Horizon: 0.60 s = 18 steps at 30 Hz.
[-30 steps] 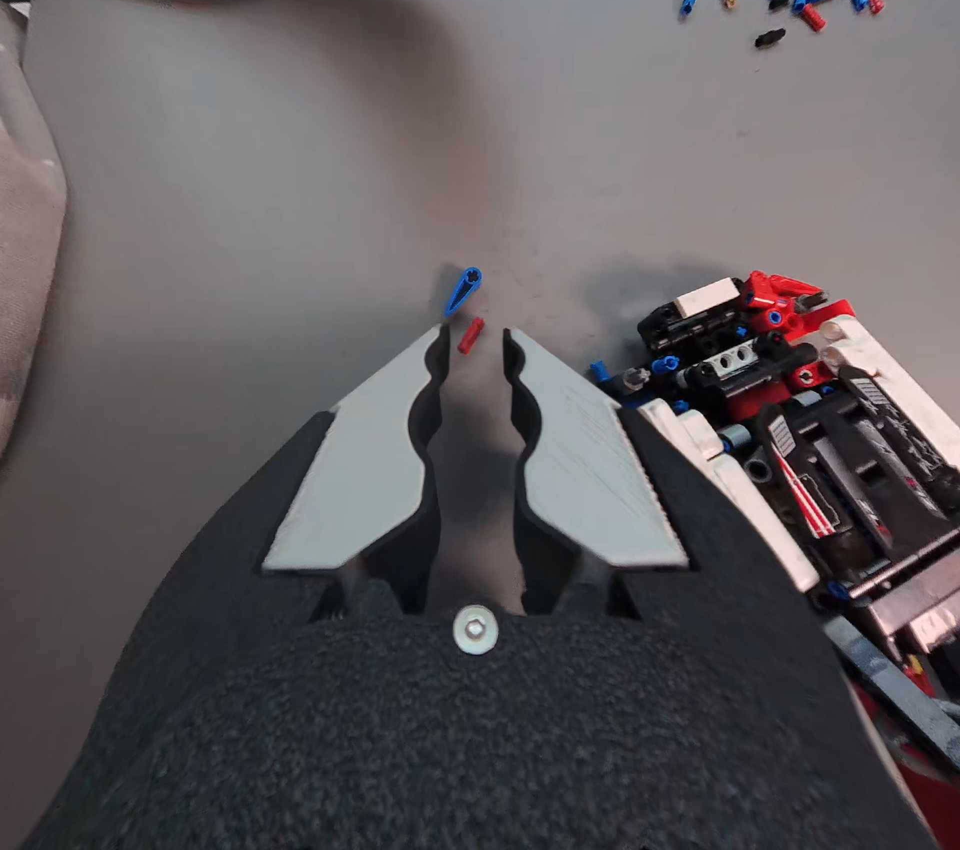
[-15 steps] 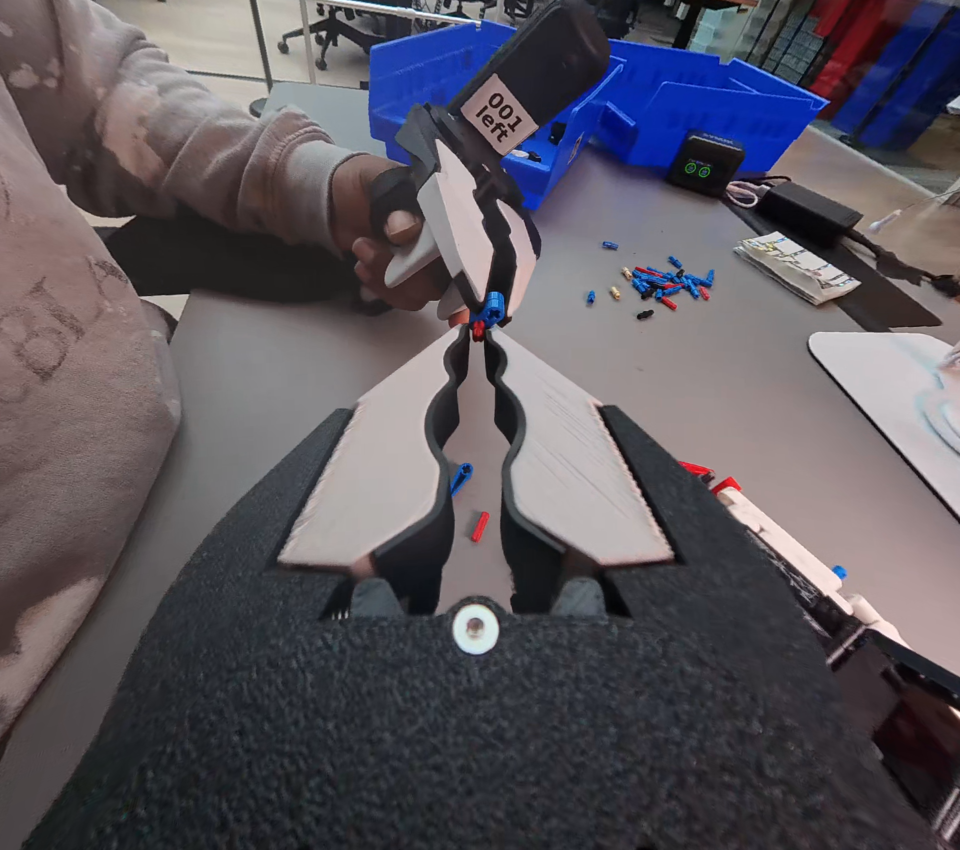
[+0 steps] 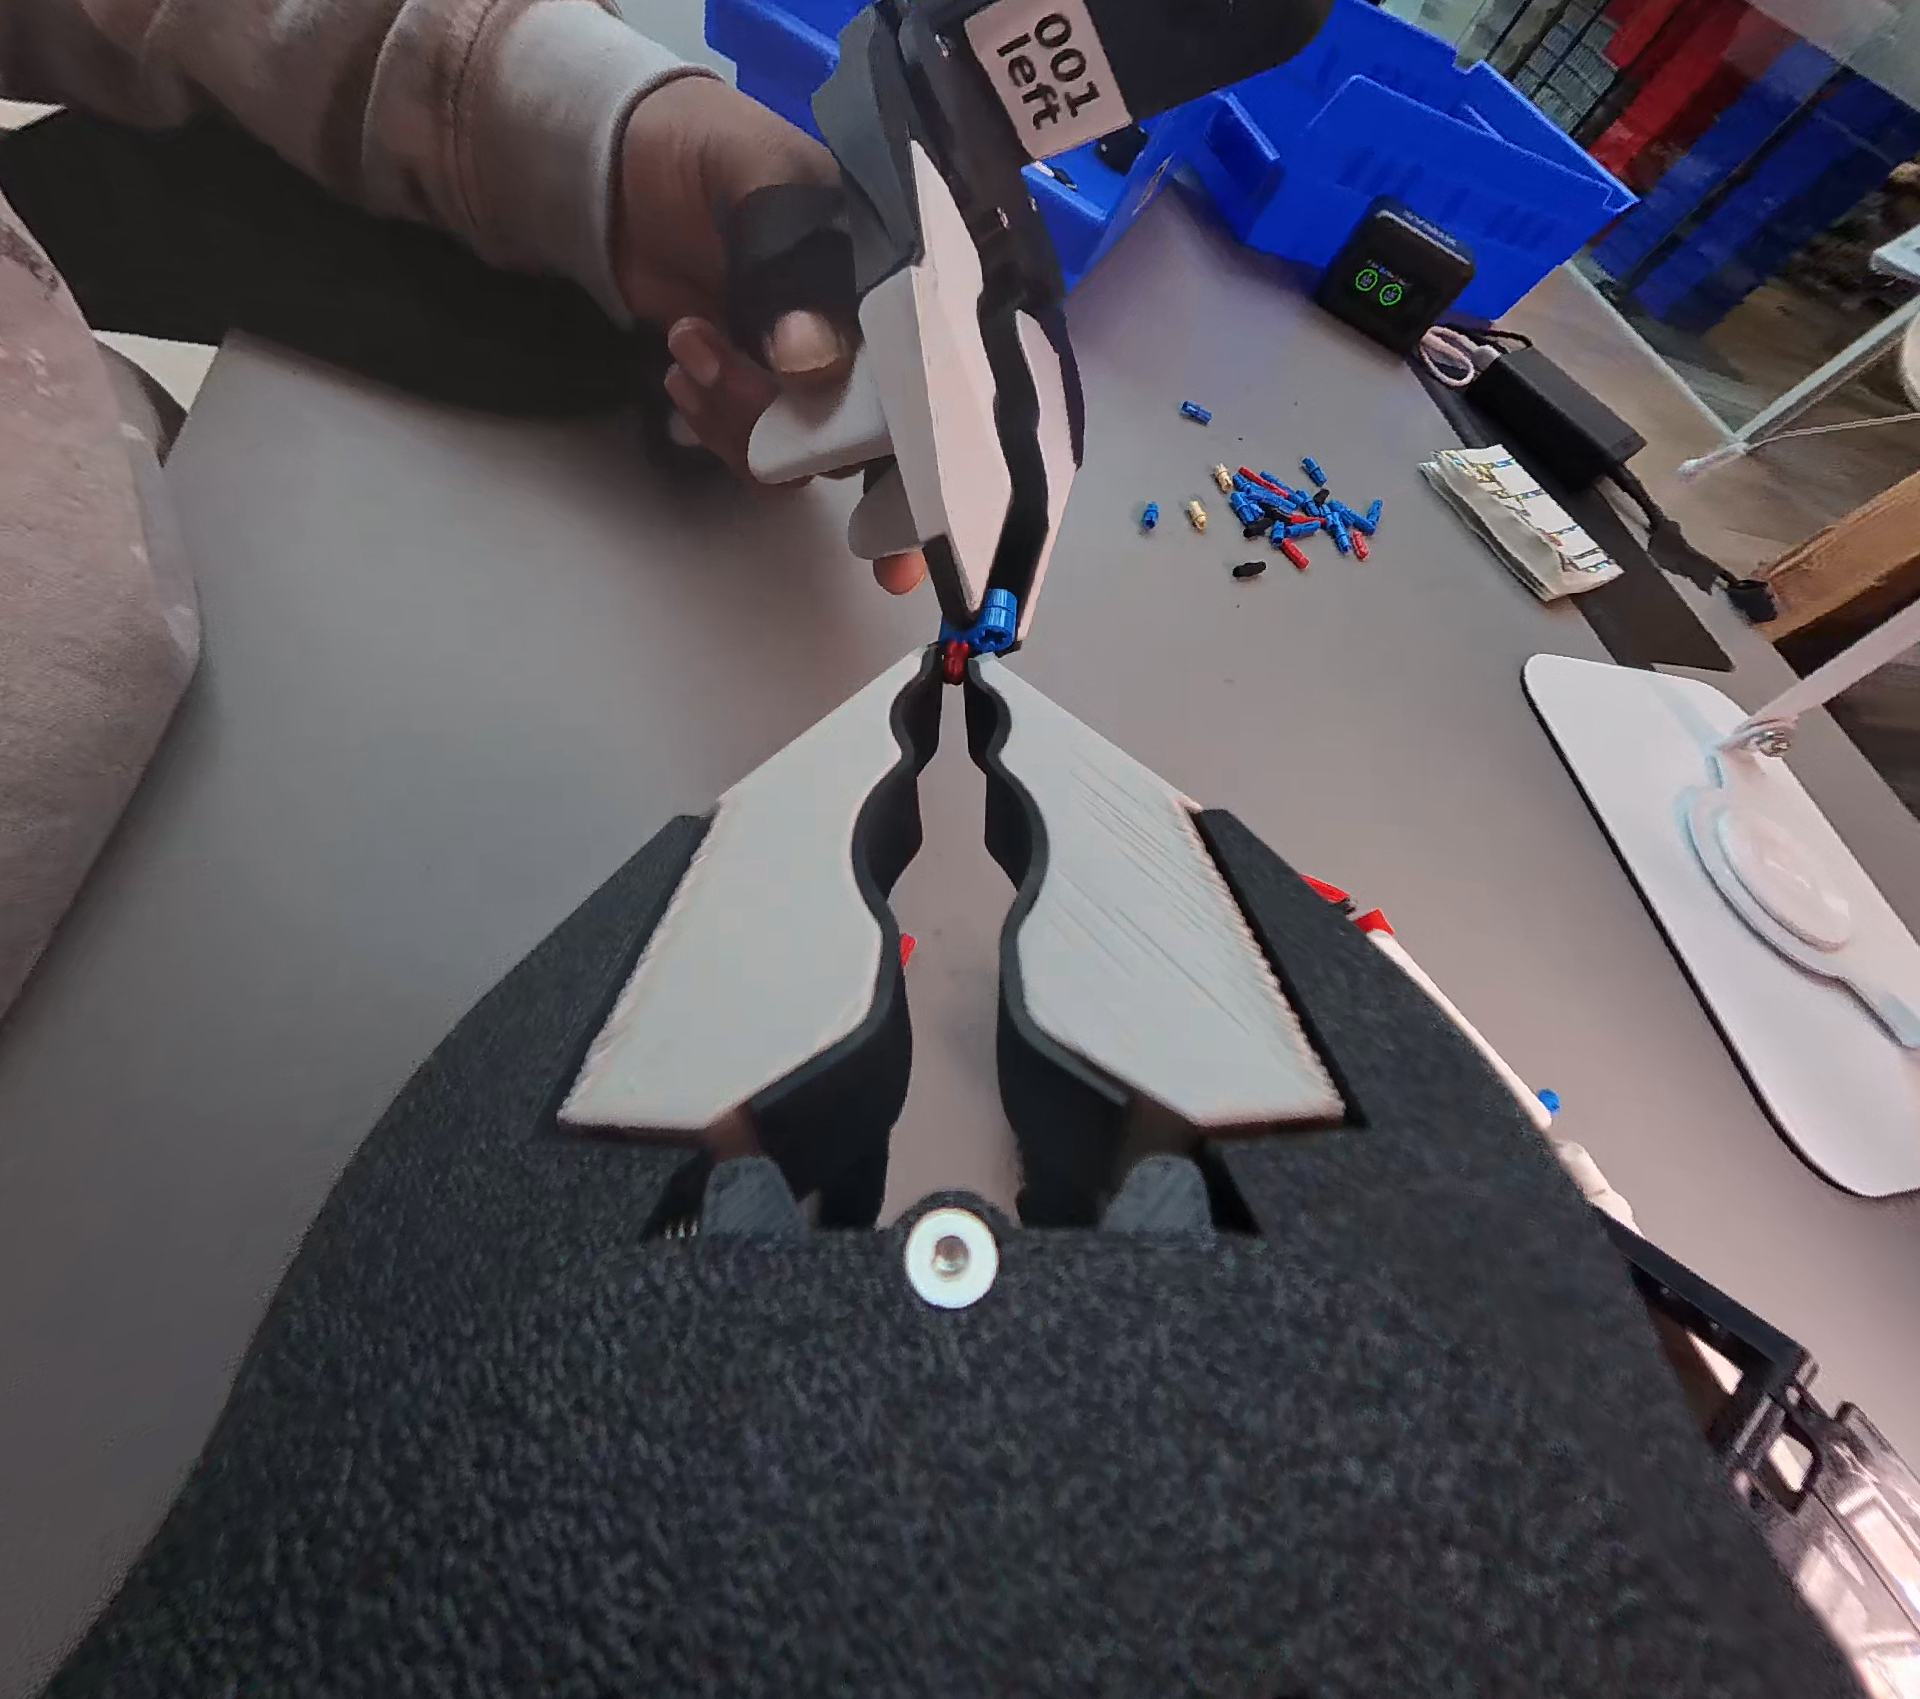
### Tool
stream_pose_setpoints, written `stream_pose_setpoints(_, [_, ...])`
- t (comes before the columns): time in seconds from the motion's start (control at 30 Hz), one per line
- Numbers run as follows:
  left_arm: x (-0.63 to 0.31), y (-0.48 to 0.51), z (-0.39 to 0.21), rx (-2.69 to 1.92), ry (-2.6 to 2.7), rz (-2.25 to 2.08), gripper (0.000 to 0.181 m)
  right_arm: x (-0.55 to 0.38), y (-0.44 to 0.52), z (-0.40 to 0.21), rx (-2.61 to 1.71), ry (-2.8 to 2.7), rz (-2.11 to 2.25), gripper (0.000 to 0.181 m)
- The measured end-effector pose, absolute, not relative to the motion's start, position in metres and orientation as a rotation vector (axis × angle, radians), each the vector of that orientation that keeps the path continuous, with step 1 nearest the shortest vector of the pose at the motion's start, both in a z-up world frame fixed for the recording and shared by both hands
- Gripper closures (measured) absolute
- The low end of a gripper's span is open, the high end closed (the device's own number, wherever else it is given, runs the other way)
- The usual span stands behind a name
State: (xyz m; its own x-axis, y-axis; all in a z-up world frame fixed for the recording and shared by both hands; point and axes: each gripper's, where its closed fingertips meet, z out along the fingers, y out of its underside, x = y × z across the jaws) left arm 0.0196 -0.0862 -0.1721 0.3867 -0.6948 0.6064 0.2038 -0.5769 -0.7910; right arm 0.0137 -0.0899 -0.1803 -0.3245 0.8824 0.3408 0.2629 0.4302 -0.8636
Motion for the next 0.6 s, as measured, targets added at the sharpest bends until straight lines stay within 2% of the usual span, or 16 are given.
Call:
stream_pose_setpoints(0.13, [0.026, -0.092, -0.177, -1.823, 0.494, -1.299, 0.17, 0.015, -0.096, -0.186, -0.985, -1.864, 0.932, 0.179])
stream_pose_setpoints(0.2, [0.027, -0.093, -0.18, -1.842, 0.527, -1.27, 0.175, 0.015, -0.099, -0.188, -0.97, -1.883, 0.921, 0.179])
stream_pose_setpoints(0.6, [0.029, -0.112, -0.185, -1.918, 0.813, -1.106, 0.176, 0.021, -0.114, -0.19, -0.972, -1.945, 1.104, 0.18])
